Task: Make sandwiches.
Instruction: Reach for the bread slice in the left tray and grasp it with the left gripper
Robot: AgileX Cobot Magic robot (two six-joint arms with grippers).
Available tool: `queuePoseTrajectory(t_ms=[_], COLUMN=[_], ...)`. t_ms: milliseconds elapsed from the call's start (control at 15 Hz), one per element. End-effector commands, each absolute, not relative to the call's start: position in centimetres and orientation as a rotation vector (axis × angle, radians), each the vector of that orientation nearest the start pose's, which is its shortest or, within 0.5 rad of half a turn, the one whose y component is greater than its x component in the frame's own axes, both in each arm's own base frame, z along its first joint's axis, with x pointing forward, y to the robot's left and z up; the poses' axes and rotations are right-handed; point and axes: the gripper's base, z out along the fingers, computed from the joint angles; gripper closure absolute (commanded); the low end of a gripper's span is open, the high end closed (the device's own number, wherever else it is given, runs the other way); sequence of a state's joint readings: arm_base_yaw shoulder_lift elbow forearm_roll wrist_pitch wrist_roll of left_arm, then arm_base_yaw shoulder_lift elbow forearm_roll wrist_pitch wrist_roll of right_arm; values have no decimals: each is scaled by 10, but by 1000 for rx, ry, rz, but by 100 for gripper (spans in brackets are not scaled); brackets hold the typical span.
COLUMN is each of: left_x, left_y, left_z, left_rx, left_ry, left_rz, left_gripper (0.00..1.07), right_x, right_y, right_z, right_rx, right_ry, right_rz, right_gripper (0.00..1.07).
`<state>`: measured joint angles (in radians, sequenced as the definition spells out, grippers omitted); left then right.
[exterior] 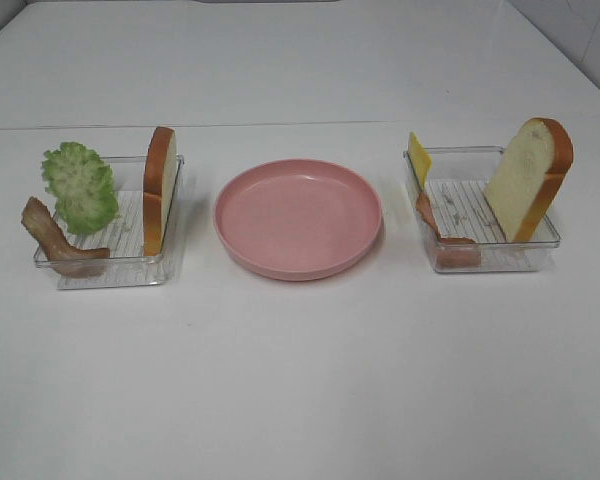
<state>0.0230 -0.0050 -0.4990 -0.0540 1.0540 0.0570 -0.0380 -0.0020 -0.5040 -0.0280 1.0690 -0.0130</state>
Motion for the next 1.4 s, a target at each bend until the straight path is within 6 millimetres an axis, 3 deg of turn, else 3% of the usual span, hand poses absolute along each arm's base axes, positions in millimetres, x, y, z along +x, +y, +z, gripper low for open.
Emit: queuePoseTrajectory(t_ms=[67,1400], left_x=[-8,-8], left_y=[-5,-5], left_z=[278,278], left_rx=[30,30], left_ry=[2001,2001], left_rz=[-17,-17], left_gripper=[58,58], right_x=[-8,-8], right_y=[-2,-2], right_z=[277,277], right_rx=[27,27], right_ry=[2023,2023], right_rz=[-74,-74], right_gripper=[30,30])
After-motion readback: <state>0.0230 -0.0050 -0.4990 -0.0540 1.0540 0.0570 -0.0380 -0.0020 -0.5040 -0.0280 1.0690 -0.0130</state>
